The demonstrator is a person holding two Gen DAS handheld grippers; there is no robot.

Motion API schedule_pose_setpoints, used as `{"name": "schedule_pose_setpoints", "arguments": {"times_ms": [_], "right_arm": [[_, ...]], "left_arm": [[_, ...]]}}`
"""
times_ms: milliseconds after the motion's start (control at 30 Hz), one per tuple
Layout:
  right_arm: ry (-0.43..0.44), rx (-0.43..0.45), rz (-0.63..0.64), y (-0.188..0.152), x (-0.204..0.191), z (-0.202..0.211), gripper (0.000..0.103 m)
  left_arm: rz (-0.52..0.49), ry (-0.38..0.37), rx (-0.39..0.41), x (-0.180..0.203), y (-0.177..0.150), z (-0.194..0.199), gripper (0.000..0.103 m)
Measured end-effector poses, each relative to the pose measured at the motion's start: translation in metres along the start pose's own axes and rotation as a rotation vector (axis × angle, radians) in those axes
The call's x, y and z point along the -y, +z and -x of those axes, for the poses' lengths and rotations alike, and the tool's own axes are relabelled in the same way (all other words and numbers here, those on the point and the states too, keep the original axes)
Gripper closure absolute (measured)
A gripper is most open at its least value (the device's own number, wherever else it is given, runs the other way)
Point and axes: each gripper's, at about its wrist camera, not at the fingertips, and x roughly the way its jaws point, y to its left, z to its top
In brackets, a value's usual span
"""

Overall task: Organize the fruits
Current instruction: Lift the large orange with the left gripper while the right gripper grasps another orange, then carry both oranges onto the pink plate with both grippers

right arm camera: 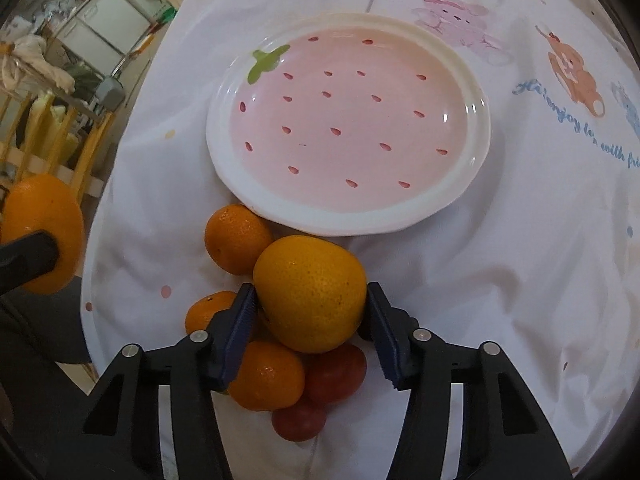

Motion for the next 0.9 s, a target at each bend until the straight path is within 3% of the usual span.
{"name": "schedule_pose_setpoints", "arguments": {"times_ms": [400,667,900], "right_arm": [[0.162,0.185,-0.126,-0.039,0.042,0.059,0.048],[0.172,0.298,-0.168,-0.024,0.05,0.085,0.048],[0.208,0.382,-0.246,-0.022,0.083,0.111,0.048]], "left_arm": [[-0.016,0.058,0.01,0.0,0.001,-0.007,0.047],[-0.046,0.089,0.008,0.003,-0.003,-0.015,0.047],[-0.065,0.122,0.033,0.009,0.003,-0.015,0.047]]}}
